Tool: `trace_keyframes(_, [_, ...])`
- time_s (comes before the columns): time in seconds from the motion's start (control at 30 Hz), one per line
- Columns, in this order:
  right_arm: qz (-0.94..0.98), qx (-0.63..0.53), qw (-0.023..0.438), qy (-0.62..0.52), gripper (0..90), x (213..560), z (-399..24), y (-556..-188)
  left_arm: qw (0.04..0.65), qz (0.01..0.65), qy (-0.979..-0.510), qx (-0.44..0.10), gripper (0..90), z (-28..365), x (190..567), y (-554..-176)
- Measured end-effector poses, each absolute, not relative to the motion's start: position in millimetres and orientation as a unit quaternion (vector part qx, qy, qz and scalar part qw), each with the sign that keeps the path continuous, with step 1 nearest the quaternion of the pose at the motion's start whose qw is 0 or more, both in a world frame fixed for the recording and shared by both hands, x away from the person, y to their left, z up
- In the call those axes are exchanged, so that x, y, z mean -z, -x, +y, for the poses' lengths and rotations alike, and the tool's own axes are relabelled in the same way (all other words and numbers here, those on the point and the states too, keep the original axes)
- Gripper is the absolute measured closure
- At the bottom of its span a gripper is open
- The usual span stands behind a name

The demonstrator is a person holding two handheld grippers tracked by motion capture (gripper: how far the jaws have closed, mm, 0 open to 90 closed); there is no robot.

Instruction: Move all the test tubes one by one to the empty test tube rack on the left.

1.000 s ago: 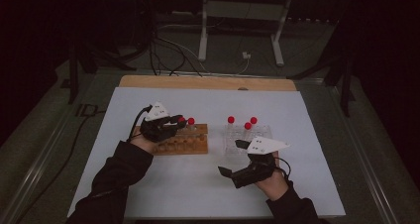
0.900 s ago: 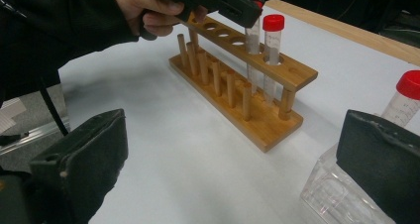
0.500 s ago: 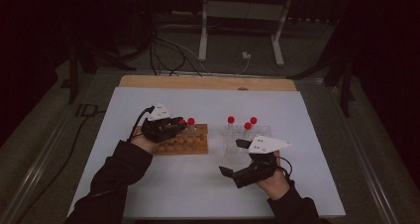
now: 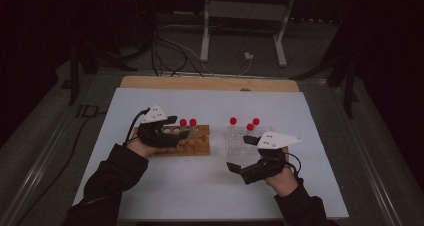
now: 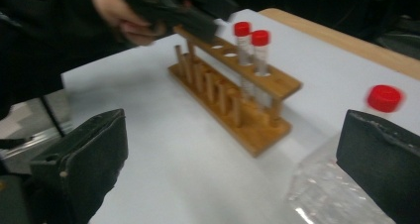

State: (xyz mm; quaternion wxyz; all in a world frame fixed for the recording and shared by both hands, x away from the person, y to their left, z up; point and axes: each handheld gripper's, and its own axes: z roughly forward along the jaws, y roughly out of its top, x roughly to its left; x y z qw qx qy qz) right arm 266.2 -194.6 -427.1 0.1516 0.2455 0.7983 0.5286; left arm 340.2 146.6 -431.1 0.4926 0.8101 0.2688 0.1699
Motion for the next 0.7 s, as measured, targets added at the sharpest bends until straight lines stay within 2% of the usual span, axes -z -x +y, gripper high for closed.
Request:
trace_keyframes(0.03, [0.798,-0.529,0.15,-0.246,0.0,426.3,-196.9,-268.1,0.497,0.267,-0.808,-0.166,17.6,148.1,429.3,-336.9])
trace_keyframes(0.1, [0.794,-0.531,0.151,-0.252,0.0,425.1,-201.9,-271.7,0.508,0.264,-0.804,-0.158,15.4,151.5,426.3,-329.9])
trace_keyframes(0.17, [0.792,-0.532,0.156,-0.255,0.0,424.7,-207.2,-275.7,0.514,0.256,-0.805,-0.149,9.3,153.9,424.8,-322.7])
trace_keyframes(0.23, [0.79,-0.532,0.163,-0.258,0.0,424.8,-212.6,-279.3,0.522,0.243,-0.806,-0.136,7.7,156.2,425.0,-315.6])
trace_keyframes(0.27, [0.787,-0.53,0.172,-0.265,0.0,425.0,-215.2,-281.3,0.523,0.242,-0.807,-0.133,2.9,156.7,425.4,-312.2])
trace_keyframes(0.53, [0.78,-0.51,0.202,-0.302,0.1,432.0,-237.9,-299.3,0.532,0.224,-0.808,-0.117,2.1,160.1,436.4,-289.0])
trace_keyframes(0.7, [0.775,-0.494,0.215,-0.329,8.5,441.6,-250.7,-311.9,0.531,0.221,-0.81,-0.116,2.1,159.8,443.8,-281.1])
